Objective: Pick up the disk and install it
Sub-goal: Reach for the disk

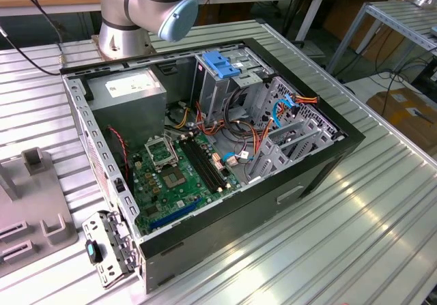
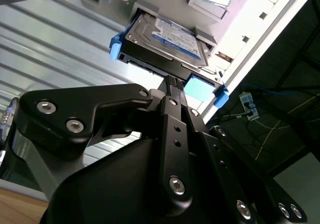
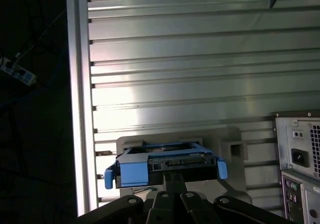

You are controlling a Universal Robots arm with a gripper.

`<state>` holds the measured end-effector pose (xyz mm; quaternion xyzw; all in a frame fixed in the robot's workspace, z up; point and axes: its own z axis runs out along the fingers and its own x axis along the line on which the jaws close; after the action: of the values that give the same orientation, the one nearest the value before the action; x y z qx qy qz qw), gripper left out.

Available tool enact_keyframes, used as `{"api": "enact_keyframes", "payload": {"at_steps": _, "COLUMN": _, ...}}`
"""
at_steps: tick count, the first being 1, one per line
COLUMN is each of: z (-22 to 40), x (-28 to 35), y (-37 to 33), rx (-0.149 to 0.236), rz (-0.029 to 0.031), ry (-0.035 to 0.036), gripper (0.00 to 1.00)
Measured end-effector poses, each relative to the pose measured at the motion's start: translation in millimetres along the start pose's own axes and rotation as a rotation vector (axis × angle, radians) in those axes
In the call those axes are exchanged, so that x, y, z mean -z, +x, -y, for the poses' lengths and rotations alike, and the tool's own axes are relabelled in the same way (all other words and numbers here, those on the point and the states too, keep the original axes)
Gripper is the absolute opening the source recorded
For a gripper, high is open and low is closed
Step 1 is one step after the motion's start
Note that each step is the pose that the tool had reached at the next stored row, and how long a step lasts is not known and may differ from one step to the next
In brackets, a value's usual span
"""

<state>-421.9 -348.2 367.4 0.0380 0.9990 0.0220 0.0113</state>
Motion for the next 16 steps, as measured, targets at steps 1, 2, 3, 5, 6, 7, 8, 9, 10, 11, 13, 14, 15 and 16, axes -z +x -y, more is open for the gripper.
{"api": "enact_keyframes", "payload": {"at_steps": 1, "z": 0.0, "x": 0.0, "y": 0.6, "rx": 0.0, "rz": 0.0, "ry": 0.0, "gripper": 0.11}}
{"api": "enact_keyframes", "payload": {"at_steps": 2, "z": 0.1, "x": 0.1, "y": 1.5, "rx": 0.0, "rz": 0.0, "ry": 0.0, "gripper": 0.11}}
{"api": "enact_keyframes", "payload": {"at_steps": 3, "z": 0.2, "x": 0.1, "y": 2.7, "rx": 0.0, "rz": 0.0, "ry": 0.0, "gripper": 0.11}}
{"api": "enact_keyframes", "payload": {"at_steps": 5, "z": 0.2, "x": 0.0, "y": 4.5, "rx": 0.0, "rz": 0.0001, "ry": 0.0, "gripper": 0.11}}
{"api": "enact_keyframes", "payload": {"at_steps": 6, "z": 0.1, "x": -0.2, "y": 5.0, "rx": 0.0, "rz": 0.0002, "ry": 0.0, "gripper": 0.11}}
{"api": "enact_keyframes", "payload": {"at_steps": 7, "z": -0.1, "x": -0.4, "y": 5.5, "rx": 0.0, "rz": 0.0003, "ry": -0.0001, "gripper": 0.11}}
{"api": "enact_keyframes", "payload": {"at_steps": 8, "z": -0.7, "x": -1.1, "y": 7.3, "rx": 0.0, "rz": -0.0002, "ry": 0.0001, "gripper": 0.11}}
{"api": "enact_keyframes", "payload": {"at_steps": 9, "z": -1.0, "x": -1.8, "y": 8.7, "rx": 0.0, "rz": -0.0005, "ry": 0.0001, "gripper": 0.11}}
{"api": "enact_keyframes", "payload": {"at_steps": 10, "z": -1.0, "x": -2.5, "y": 9.2, "rx": 0.0, "rz": -0.0013, "ry": 0.0001, "gripper": 0.11}}
{"api": "enact_keyframes", "payload": {"at_steps": 11, "z": -0.9, "x": -2.8, "y": 9.3, "rx": 0.0, "rz": -0.0021, "ry": 0.0003, "gripper": 0.11}}
{"api": "enact_keyframes", "payload": {"at_steps": 13, "z": -0.9, "x": -3.9, "y": 9.4, "rx": 0.0, "rz": -0.003, "ry": 0.0004, "gripper": 0.11}}
{"api": "enact_keyframes", "payload": {"at_steps": 14, "z": -0.9, "x": -5.6, "y": 9.5, "rx": 0.0, "rz": -0.0048, "ry": 0.0005, "gripper": 0.11}}
{"api": "enact_keyframes", "payload": {"at_steps": 15, "z": -0.9, "x": -6.3, "y": 9.5, "rx": 0.0, "rz": -0.0057, "ry": 0.0006, "gripper": 0.11}}
{"api": "enact_keyframes", "payload": {"at_steps": 16, "z": -0.9, "x": -6.3, "y": 9.5, "rx": 0.0, "rz": -0.0058, "ry": 0.0007, "gripper": 0.11}}
